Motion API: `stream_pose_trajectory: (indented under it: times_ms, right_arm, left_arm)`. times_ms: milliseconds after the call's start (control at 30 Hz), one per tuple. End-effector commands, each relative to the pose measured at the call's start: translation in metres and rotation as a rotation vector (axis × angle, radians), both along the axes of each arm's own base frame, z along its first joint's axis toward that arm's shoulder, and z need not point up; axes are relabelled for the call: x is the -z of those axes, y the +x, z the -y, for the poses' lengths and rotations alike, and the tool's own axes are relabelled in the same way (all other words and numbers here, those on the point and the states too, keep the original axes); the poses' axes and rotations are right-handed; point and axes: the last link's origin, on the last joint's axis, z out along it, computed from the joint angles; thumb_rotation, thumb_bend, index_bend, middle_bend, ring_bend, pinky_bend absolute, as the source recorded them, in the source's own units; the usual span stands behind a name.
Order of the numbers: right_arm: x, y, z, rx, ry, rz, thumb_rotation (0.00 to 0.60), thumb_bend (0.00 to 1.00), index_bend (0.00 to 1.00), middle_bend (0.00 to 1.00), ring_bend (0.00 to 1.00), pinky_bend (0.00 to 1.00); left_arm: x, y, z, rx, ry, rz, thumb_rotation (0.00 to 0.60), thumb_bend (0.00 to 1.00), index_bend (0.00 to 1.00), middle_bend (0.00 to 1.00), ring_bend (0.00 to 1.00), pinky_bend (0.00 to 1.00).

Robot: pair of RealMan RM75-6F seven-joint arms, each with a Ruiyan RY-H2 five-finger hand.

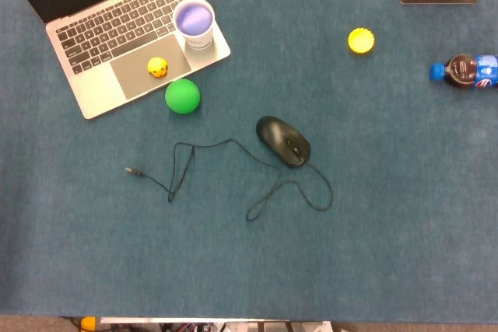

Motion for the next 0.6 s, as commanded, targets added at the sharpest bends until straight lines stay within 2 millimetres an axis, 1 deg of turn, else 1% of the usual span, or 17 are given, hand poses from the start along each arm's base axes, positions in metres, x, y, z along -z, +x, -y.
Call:
stream_pose_trajectory:
  times_ms: [33, 300, 500, 600]
  right_arm:
    - [0.0, 0.001, 0.0, -0.002, -0.001, 0.0, 0.6, 0.37, 0.61, 0.45, 0.36, 0.42]
    - [0.001, 0.003, 0.001, -0.01, 0.004, 0.0, 0.6, 0.37, 0.61, 0.45, 0.36, 0.42]
    - [0.0, 0.005, 0.001, -0.016, 0.004, 0.0, 0.6, 0.37, 0.61, 0.45, 0.36, 0.42]
    - [0.001, 0.005, 0.003, -0.018, 0.008, -0.001, 0.6, 0.37, 0.61, 0.45, 0.36, 0.42]
  left_arm:
    - [0.0, 0.0, 0.0, -0.001, -0.001, -0.001, 0.6, 0.46, 0.25, 0.21, 0.12, 0.08]
    - [-0.001, 0.0, -0.003, 0.011, -0.011, -0.002, 0.6, 0.46, 0.26, 0.21, 0.12, 0.08]
    - [-0.006, 0.013, -0.022, 0.077, -0.055, -0.001, 0.6, 0.46, 0.26, 0.21, 0.12, 0.08]
    - [-0.004, 0.021, -0.034, 0.115, -0.119, -0.017, 0.6, 0.46, 0.26, 0.24, 0.15, 0.09]
